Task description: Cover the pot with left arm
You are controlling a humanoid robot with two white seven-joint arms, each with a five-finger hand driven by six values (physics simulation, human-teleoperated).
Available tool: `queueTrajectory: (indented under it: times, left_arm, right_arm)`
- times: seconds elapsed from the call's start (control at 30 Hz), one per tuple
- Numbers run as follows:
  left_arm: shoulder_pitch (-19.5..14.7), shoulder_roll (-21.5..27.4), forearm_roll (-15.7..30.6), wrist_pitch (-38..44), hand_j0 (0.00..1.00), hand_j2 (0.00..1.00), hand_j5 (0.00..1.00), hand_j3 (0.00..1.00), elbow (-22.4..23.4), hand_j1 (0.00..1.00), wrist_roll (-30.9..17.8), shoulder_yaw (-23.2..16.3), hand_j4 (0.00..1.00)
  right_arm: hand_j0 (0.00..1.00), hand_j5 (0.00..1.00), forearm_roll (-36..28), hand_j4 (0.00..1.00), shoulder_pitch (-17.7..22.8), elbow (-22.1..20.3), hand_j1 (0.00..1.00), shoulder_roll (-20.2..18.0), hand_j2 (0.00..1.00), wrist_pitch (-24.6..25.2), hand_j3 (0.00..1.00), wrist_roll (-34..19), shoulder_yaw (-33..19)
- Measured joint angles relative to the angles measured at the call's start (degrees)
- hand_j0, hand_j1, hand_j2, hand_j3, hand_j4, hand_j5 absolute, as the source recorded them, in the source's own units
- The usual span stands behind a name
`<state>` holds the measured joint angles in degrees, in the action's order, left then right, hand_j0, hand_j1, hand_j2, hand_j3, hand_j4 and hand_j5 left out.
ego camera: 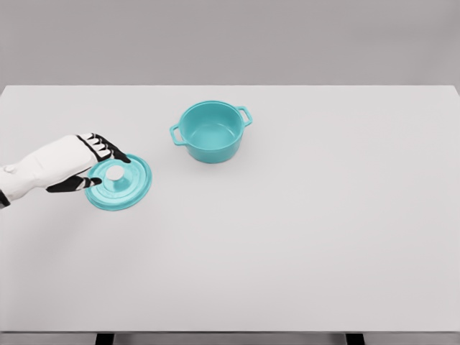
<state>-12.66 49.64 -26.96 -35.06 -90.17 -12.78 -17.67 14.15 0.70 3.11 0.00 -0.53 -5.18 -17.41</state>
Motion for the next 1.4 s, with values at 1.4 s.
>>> queueTrajectory:
  times: [1.4]
  left_arm:
    - [-3.3, -7.0, -4.6, 0.0, 0.75, 0.75, 0.75, 0.75, 9.8, 0.75, 0.0, -1.9, 0.75]
  right_arm:
    - [1.00, 1.00, 0.0, 1.00, 0.0, 0.0, 1.00, 0.0, 1.00, 0.0, 1.00, 0.0, 0.0]
